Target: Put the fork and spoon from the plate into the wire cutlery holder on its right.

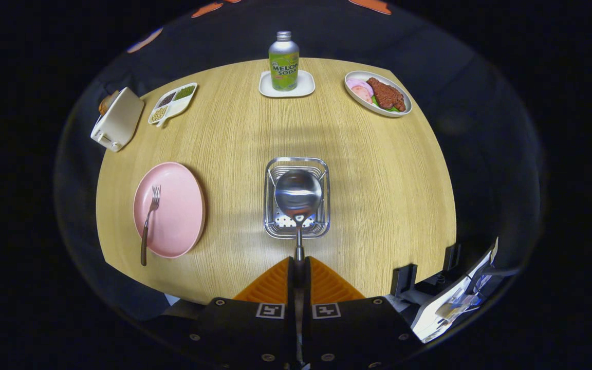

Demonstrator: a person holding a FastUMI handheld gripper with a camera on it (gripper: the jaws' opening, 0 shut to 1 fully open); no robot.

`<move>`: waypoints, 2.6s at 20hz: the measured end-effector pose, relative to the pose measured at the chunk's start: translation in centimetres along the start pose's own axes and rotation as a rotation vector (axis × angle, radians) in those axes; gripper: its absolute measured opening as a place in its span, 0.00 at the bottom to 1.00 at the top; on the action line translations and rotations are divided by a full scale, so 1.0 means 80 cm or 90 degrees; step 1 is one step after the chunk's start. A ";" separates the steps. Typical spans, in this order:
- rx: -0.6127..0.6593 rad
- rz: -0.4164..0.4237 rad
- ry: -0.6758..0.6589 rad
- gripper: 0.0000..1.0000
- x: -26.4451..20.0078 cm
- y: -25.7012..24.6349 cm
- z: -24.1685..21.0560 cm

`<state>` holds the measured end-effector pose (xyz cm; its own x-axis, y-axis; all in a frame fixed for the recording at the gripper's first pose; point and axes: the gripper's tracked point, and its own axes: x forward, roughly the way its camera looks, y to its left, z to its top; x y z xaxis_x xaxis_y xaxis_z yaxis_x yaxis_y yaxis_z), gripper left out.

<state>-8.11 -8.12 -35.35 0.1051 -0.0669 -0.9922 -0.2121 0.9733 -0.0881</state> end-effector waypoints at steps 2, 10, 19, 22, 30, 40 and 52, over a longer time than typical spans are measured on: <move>-0.008 0.007 0.008 0.06 0.003 -0.001 0.006; 0.032 0.037 -0.028 0.11 0.006 0.001 0.044; 0.121 0.118 -0.211 0.15 -0.050 0.036 0.100; 0.143 0.143 -0.264 0.17 -0.075 0.052 0.111; 0.153 0.177 -0.387 0.48 -0.126 0.115 0.134; 0.141 0.177 -0.439 0.77 -0.138 0.226 0.134; 0.132 0.137 -0.456 0.88 -0.099 0.290 0.119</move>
<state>-4.63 17.12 -28.75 0.6994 0.2178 -0.6807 -0.1198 0.9747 0.1887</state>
